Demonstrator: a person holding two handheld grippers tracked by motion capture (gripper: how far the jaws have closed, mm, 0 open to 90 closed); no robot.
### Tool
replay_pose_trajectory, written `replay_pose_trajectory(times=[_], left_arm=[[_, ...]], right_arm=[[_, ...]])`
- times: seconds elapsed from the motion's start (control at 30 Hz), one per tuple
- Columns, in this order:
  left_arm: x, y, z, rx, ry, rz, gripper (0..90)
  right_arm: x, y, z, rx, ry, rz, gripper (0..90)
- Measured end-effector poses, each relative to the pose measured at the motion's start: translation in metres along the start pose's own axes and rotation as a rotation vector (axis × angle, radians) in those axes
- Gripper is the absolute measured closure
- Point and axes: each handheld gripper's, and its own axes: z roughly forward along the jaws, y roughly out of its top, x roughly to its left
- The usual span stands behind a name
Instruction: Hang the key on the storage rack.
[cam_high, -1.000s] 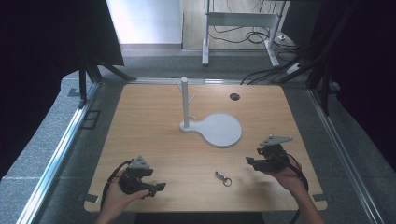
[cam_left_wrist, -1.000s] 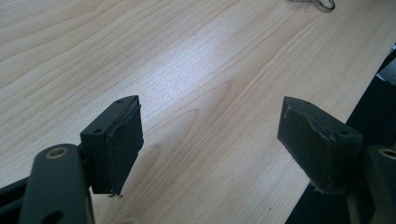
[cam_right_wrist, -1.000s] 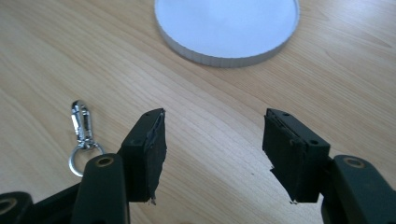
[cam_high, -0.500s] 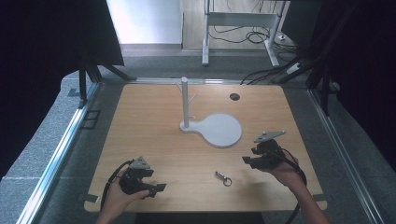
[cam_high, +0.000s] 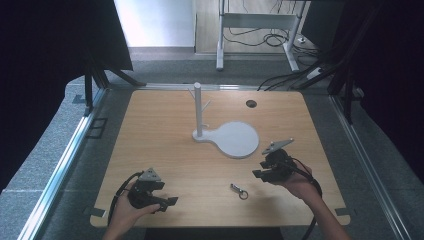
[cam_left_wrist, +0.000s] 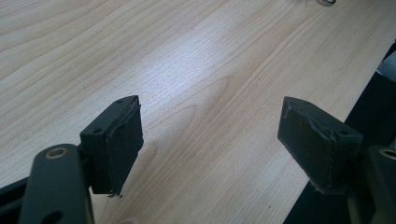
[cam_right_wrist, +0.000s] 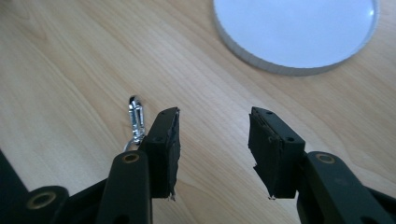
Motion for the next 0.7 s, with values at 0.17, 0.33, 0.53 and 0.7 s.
replay_pose_trajectory(times=[0.17,0.33,0.53,0.7], left_arm=[[0.001,0.000,-0.001,-0.001,0.002,-0.001,22.6],[0.001,0.000,-0.003,-0.007,-0.001,0.002,22.6],[0.002,0.000,-0.002,-0.007,-0.005,0.000,22.6],[0.001,0.000,-0.003,-0.008,-0.008,0.004,22.6]], right_arm=[[0.004,0.003,0.009,0.030,0.019,-0.013,54.2],[0.007,0.004,0.014,0.042,0.027,-0.016,54.8],[0.018,0.009,0.019,0.075,0.050,-0.035,56.2],[0.024,0.011,0.025,0.097,0.066,-0.051,57.4]])
